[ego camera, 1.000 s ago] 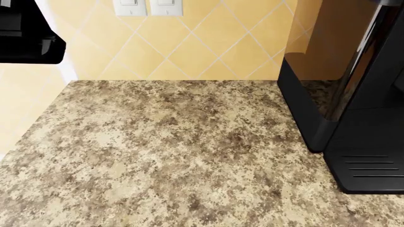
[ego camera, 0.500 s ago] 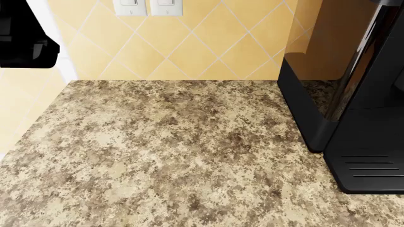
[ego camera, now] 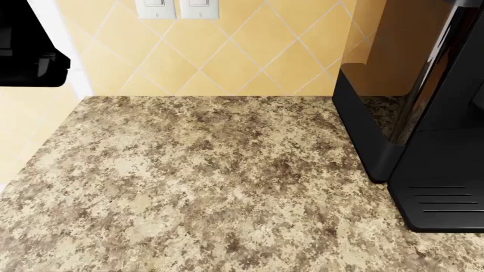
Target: Pick the peach, ginger from the counter and place them in the cabinet. Then close the cabinet.
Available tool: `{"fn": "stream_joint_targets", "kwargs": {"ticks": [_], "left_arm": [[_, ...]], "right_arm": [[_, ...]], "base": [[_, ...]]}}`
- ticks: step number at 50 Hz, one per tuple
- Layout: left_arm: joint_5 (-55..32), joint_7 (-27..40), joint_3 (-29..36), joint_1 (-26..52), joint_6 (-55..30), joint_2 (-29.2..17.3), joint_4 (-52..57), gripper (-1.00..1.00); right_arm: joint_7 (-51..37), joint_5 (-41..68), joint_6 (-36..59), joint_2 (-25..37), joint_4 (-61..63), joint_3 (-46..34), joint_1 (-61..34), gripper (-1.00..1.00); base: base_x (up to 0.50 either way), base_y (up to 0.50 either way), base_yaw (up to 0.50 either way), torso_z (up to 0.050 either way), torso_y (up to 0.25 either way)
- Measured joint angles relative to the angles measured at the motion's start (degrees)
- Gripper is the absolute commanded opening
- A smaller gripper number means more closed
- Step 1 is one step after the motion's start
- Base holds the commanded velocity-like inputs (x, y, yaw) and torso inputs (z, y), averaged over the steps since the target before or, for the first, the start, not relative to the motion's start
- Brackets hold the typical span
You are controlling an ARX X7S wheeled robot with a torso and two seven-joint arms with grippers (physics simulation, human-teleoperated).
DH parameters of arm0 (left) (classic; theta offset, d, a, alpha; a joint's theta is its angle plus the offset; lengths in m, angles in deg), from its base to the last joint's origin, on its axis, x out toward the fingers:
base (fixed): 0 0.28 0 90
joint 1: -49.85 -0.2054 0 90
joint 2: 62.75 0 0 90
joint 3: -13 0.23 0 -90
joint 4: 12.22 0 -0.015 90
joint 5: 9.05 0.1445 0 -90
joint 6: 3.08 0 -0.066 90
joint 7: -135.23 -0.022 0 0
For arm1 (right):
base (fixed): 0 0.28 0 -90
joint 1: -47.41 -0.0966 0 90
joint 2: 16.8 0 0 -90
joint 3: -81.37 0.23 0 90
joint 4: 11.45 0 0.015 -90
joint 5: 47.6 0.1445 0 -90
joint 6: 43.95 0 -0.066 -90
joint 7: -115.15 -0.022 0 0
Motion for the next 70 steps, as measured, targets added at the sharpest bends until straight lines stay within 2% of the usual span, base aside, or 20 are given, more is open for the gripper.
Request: {"fn": "stream_joint_targets", "kwargs": {"ticks": [15,33,39,50,56,63,70], "left_arm": [[0.05,0.14,-0.17,-0.89,0.94,-0.36,0.12,-1.00],[-2.68,1.63,-4.41,-5.48,6.20,-4.19,1.87,-1.00],[0.33,3.41,-0.83,-10.37,16.59,-10.72,2.29,-1.00],[10.46,11.21,10.52,-19.97,43.88,-27.93,2.56,-1.00],[11.40,13.91,11.96,-21.23,52.20,-33.42,2.62,-1.00],[5.59,15.37,9.32,-17.19,55.74,-36.01,2.63,-1.00],[-4.85,17.01,11.79,3.49,44.94,-28.37,0.36,-1.00]], "right_arm": [[-0.33,8.46,-6.84,6.92,5.76,-6.25,0.00,1.00],[-0.41,13.98,-13.76,12.61,11.85,-11.09,0.00,1.00],[-0.41,15.04,-15.20,14.03,13.34,-11.91,0.00,1.00],[-0.42,16.07,-17.26,15.76,15.17,-13.04,0.00,1.00],[-0.42,16.34,-18.01,16.38,15.80,-13.41,0.00,1.00],[-0.42,16.46,-18.68,16.88,16.33,-13.77,0.00,1.00],[-0.42,16.74,-19.77,17.47,17.13,-14.23,0.00,1.00]], "base": [[0.00,0.00,0.00,0.000,0.000],[0.00,0.00,0.00,0.000,0.000],[0.00,0.00,0.00,0.000,0.000],[0.00,0.00,0.00,0.000,0.000],[0.00,0.00,0.00,0.000,0.000],[0.00,0.00,0.00,0.000,0.000],[0.00,0.00,0.00,0.000,0.000]]}}
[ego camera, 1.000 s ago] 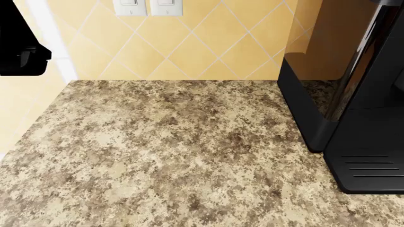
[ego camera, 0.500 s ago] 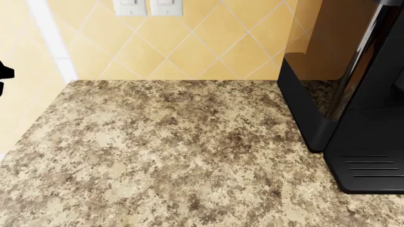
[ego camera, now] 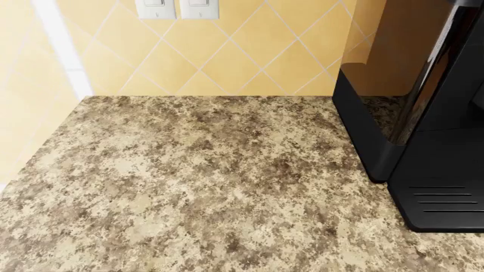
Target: Pick the peach, ginger from the counter and place them in the cabinet. Then close the cabinet.
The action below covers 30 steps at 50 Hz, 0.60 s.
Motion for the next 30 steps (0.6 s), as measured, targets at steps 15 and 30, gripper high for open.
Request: {"fn": "stream_joint_targets", "kwargs": {"ticks": [15,30], "left_arm": [[-9.00,-0.33,9.58,31.81,-18.71,18.68,-12.19,-1.00],[-13.48,-7.46,16.90,46.30,-26.93,33.20,-27.56,-1.00]], "right_arm": [[0.00,0.91,-1.99,1.53,1.65,-0.46,0.00,1.00],[0.00,1.55,-3.30,2.74,2.63,-0.39,0.00,1.00]], "base": [[0.00,0.00,0.00,0.000,0.000],[0.00,0.00,0.00,0.000,0.001]]}}
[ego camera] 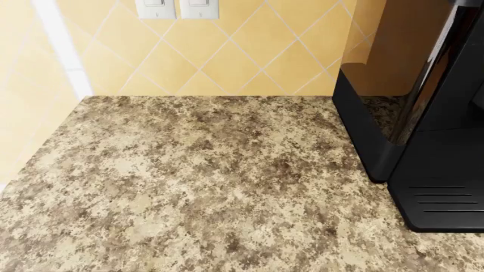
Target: Pick the peach, ginger from the counter and place them in the cabinet. Then close the cabinet.
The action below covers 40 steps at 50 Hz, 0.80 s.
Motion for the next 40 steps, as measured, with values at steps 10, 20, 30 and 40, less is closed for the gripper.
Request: {"fn": "stream_joint_targets", "kwargs": {"ticks": [10,20,30,40], "left_arm": [[2.14,-5.36,4.86,6.05,-3.95,6.82,-10.64,-1.00],[6.35,-10.57,9.48,10.15,-6.88,11.83,-20.00,-1.00],[9.20,-15.32,13.53,10.89,-8.93,15.70,-28.96,-1.00],[14.00,-18.45,16.00,10.92,-12.54,18.14,-33.24,-1.00]], "right_arm": [[0.00,0.18,-1.05,0.46,0.57,-0.11,0.00,1.00],[0.00,0.48,-2.32,1.28,1.33,-0.32,0.00,1.00],[0.00,0.80,-3.65,2.04,2.21,-0.64,0.00,1.00],[0.02,0.94,-4.27,2.50,2.66,-0.69,0.28,1.00]], "base": [[0.00,0.00,0.00,0.000,0.000],[0.00,0.00,0.00,0.000,0.000],[0.00,0.00,0.00,0.000,0.000],[0.01,0.00,0.00,0.000,0.000]]}}
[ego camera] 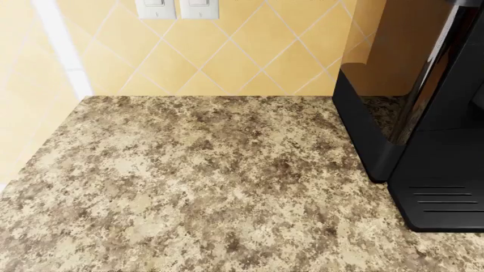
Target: Pick the peach, ginger from the counter and place them in the cabinet. Then close the cabinet.
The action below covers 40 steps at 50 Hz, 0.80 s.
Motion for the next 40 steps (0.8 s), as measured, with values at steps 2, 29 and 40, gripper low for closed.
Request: {"fn": "stream_joint_targets", "kwargs": {"ticks": [2,29,40], "left_arm": [[0.33,-0.04,0.07,0.18,-0.25,0.27,-0.22,-1.00],[1.55,-0.58,-1.19,1.24,-4.44,2.69,-1.81,1.00],[1.06,-1.39,-1.48,1.11,-4.20,2.80,-2.60,1.00]], "right_arm": [[0.01,0.03,-0.08,0.09,0.08,0.00,0.07,1.00],[0.03,0.29,-0.68,1.09,0.66,-0.13,0.48,1.00],[0.02,0.42,-0.98,1.47,0.92,-0.19,0.50,1.00]], "base": [[0.01,0.00,-0.01,0.000,0.000],[0.01,0.00,-0.01,0.000,0.000],[0.00,0.00,0.00,0.000,0.000]]}}
